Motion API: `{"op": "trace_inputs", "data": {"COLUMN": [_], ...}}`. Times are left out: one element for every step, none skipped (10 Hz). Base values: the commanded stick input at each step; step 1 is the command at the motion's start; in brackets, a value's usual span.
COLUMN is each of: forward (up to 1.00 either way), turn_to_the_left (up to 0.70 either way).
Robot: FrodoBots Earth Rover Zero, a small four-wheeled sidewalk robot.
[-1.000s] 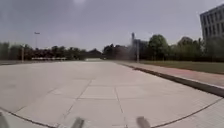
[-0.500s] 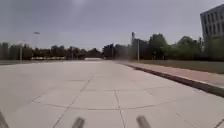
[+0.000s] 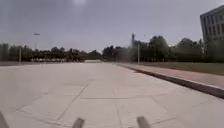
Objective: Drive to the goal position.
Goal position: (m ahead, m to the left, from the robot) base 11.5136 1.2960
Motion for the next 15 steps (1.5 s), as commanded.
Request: {"op": "trace_inputs", "data": {"forward": [0.70, 0.70, 0.70, 0.70, 0.70, 0.70, 0.70, 0.70, 0.70, 0.70, 0.70, 0.70, 0.70, 0.70, 0.70], "turn_to_the_left": [0.00, 0.00, 0.00, 0.00, 0.00, 0.00, 0.00, 0.00, 0.00, 0.00, 0.00, 0.00, 0.00, 0.00, 0.00]}}
